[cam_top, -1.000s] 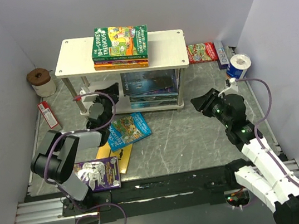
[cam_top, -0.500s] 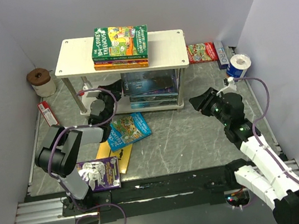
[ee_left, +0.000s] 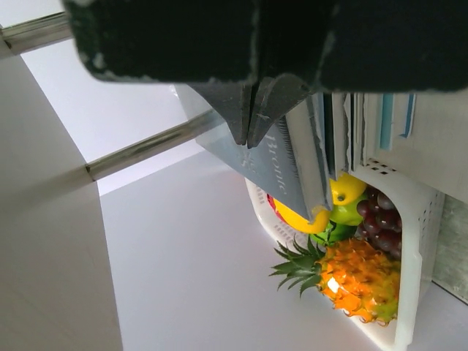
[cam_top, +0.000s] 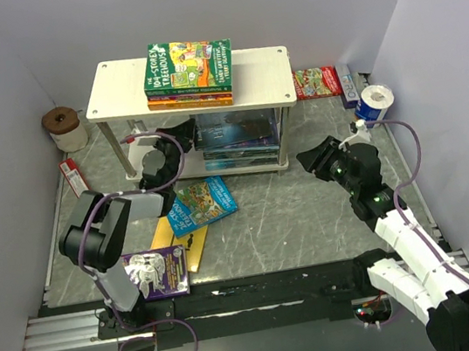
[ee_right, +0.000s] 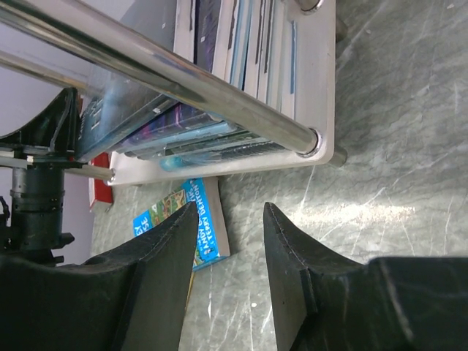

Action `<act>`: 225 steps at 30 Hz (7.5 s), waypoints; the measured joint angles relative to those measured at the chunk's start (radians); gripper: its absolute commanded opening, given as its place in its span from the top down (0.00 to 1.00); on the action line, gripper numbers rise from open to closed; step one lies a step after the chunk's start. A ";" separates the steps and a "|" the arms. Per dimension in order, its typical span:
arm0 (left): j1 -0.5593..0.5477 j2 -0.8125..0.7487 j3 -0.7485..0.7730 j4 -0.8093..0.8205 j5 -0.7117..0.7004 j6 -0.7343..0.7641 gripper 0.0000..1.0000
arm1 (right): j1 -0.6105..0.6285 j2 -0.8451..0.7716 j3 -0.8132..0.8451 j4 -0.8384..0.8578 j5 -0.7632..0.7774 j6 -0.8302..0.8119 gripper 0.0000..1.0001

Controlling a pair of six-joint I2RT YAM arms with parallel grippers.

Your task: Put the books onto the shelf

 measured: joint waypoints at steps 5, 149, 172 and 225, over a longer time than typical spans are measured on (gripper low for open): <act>0.004 0.026 0.016 0.015 0.014 -0.017 0.99 | -0.011 0.013 0.000 0.008 -0.006 0.000 0.51; 0.134 -0.603 -0.354 -1.326 -0.134 -0.056 0.33 | 0.389 0.048 -0.233 0.117 -0.205 0.023 0.29; 0.105 -0.665 -0.551 -0.953 0.240 0.023 0.41 | 0.389 0.595 -0.076 0.308 -0.130 0.076 0.11; 0.016 -1.191 -0.229 -1.539 0.039 0.006 0.29 | 0.420 -0.219 0.238 -0.172 -0.437 -0.036 1.00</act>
